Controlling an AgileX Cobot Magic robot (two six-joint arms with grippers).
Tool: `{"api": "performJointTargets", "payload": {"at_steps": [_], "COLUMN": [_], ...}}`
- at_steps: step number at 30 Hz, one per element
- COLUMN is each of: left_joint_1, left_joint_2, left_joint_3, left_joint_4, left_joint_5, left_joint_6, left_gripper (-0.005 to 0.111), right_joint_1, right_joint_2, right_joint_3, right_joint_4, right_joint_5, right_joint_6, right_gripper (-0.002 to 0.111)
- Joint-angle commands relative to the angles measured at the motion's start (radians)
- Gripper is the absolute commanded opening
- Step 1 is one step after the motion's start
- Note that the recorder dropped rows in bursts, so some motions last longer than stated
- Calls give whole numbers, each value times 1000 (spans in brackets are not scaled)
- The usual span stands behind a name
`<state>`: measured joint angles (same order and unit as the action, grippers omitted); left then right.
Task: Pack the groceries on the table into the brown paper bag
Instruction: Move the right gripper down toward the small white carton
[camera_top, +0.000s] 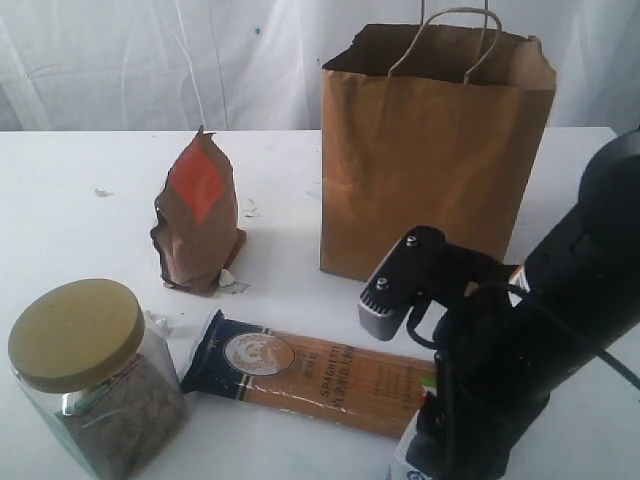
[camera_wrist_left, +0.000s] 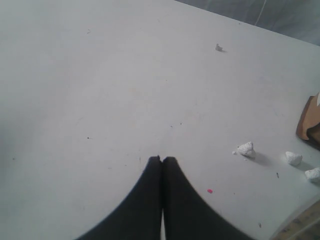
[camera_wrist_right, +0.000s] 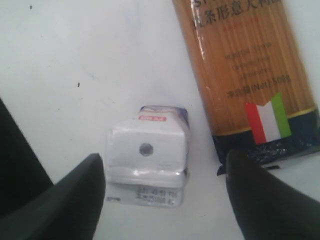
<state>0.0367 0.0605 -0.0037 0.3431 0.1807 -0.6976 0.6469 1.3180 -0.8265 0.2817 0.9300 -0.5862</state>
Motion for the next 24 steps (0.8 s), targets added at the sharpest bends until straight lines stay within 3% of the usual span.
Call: {"api": "performJointTargets", "payload": {"at_steps": [1,22,24], "left_joint_1": [-4,-4,-4], "left_joint_2": [-6,-6,-6], "left_joint_3": [4,4,4], "left_joint_4": [1,1,1], "left_joint_5": [-2,-2,-2], "left_joint_6": [-1,-1,-1], "left_gripper": [0,0,0], "right_joint_1": [42,42,42], "right_joint_2": [32,179,179], "right_joint_3": [-2,0,0], "right_joint_4": [-31,-48,-48], "right_joint_5": [-50,-57,-53], "right_joint_6": [7,112,120], "right_gripper": [63,63,59]}}
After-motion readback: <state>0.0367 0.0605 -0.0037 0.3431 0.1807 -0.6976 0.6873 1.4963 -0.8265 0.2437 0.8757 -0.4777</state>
